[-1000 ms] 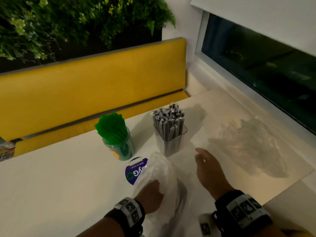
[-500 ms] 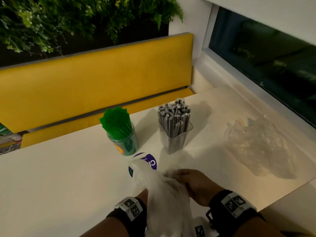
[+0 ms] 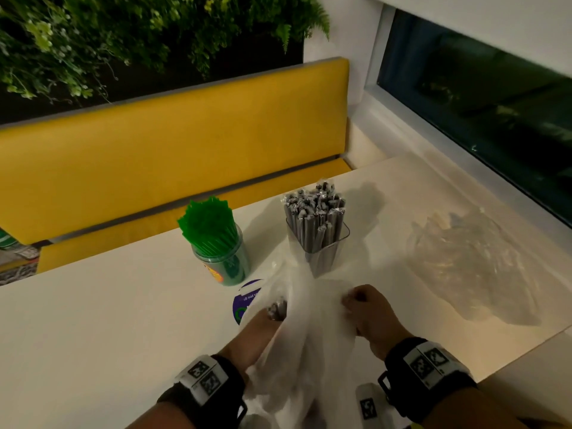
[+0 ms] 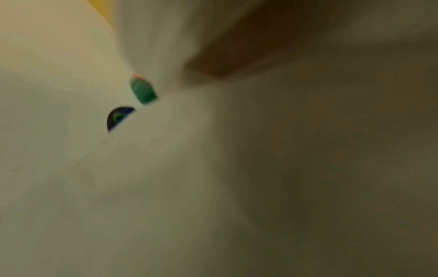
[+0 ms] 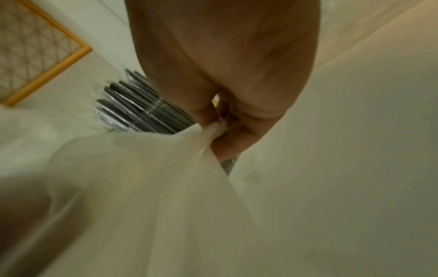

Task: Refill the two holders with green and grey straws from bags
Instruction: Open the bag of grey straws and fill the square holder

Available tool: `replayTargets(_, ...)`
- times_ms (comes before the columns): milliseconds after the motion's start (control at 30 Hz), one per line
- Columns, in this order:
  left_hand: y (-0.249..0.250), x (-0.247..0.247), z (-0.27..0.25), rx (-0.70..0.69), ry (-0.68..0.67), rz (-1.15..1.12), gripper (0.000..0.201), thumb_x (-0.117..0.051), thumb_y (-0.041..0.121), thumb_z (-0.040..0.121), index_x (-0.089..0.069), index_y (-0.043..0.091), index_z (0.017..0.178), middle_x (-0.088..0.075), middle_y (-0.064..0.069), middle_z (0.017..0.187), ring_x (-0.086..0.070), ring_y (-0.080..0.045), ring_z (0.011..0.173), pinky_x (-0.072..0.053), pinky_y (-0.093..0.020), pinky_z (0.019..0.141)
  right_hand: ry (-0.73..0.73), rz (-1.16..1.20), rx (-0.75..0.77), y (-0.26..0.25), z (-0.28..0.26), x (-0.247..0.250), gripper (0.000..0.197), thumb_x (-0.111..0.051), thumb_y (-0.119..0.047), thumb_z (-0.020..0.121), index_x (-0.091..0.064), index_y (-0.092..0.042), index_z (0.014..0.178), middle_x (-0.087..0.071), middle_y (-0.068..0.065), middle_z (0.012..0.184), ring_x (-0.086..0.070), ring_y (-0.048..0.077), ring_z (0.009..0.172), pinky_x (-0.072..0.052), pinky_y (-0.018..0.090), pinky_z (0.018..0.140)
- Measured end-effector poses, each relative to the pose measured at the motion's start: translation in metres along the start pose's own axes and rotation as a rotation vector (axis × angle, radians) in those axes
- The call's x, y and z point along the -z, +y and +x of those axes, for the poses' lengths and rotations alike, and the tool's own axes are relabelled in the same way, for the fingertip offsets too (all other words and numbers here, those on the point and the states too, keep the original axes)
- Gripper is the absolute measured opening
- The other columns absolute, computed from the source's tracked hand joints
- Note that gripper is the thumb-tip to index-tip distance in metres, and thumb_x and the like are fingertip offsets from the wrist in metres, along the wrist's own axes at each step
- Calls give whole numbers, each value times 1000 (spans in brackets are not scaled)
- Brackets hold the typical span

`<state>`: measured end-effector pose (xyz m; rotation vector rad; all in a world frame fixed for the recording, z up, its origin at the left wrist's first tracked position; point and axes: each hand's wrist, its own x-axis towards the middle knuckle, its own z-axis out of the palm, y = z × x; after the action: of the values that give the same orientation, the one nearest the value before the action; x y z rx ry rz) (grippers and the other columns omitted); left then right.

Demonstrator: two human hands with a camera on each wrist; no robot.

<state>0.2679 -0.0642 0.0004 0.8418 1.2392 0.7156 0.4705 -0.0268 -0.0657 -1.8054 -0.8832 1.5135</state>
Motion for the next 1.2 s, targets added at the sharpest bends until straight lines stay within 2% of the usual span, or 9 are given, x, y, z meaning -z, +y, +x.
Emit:
replayTargets(100, -1, 34, -8, -152, -41, 48, 30, -79, 35, 64, -73, 11, 82, -72, 2, 82, -65, -13, 82, -50, -26, 76, 137, -171, -18, 20, 17, 5, 20, -46, -7, 90, -51, -25, 84, -58, 18, 79, -55, 29, 59, -45, 34, 51)
replayTargets(233, 36, 61, -35, -417, 65, -127, 33, -90, 23, 56, -67, 14, 78, -71, -19, 83, -70, -35, 90, -53, -46, 87, 133, -475, -36, 34, 21, 7, 21, -39, -6, 86, -43, -22, 98, -59, 15, 86, -58, 29, 67, -43, 33, 55)
replayTargets(433, 139, 85, -77, -891, 274, -18, 30, -82, 36, 74, -60, 23, 91, -70, 1, 77, -70, -23, 77, -57, -48, 86, 125, -493, -125, 23, 16, 12, 19, -51, -21, 90, -40, -12, 102, -54, 16, 105, -63, 35, 80, -58, 44, 66)
replayTargets(533, 175, 72, -72, -897, 174, -63, 41, -80, 44, 76, -56, 15, 90, -68, 2, 75, -71, -17, 76, -60, -36, 77, 223, -648, 72, 0, 8, 14, 36, -59, -39, 89, -44, -21, 117, -40, 6, 121, -60, 28, 98, -52, 35, 80)
replayTargets(600, 189, 40, -55, -850, 107, -120, 12, -72, 22, 82, -61, 17, 81, -66, 2, 68, -68, -16, 68, -60, -36, 72, 317, -725, 447, -24, 0, 13, 40, -62, -33, 89, -48, -27, 126, -38, 3, 131, -54, 22, 114, -46, 29, 92)
replayTargets(700, 198, -5, -14, -620, 126, -220, 13, -59, 2, 91, -58, 15, 86, -62, -5, 69, -64, -22, 67, -56, -42, 72, 272, -806, 759, -56, 4, 10, 46, -61, -23, 90, -50, -27, 134, -35, 9, 146, -49, 23, 125, -51, 32, 96)
replayTargets(800, 199, -17, 35, -489, 243, -230, 10, -59, 4, 95, -56, 12, 89, -60, -7, 71, -60, -27, 73, -51, -46, 71, 204, -814, 745, -74, 18, 7, 28, -64, -28, 91, -64, -21, 118, -55, 7, 134, -55, 23, 118, -48, 29, 93)
replayTargets(933, 191, -12, 78, -538, 430, -128, 21, -59, 8, 95, -52, 23, 83, -54, -8, 77, -51, -26, 77, -46, -48, 69, 214, -849, 836, -83, 24, 6, 12, -68, -36, 85, -69, -26, 90, -68, -8, 93, -60, 14, 84, -39, 22, 65)
replayTargets(1200, 159, -32, 94, -807, 494, 133, 8, -60, 18, 95, -52, 21, 94, -57, -16, 78, -54, -35, 67, -53, -50, 62, 162, -916, 798, -95, 28, 10, 21, -65, -43, 86, -70, -24, 88, -68, -5, 92, -60, 20, 84, -47, 33, 73)
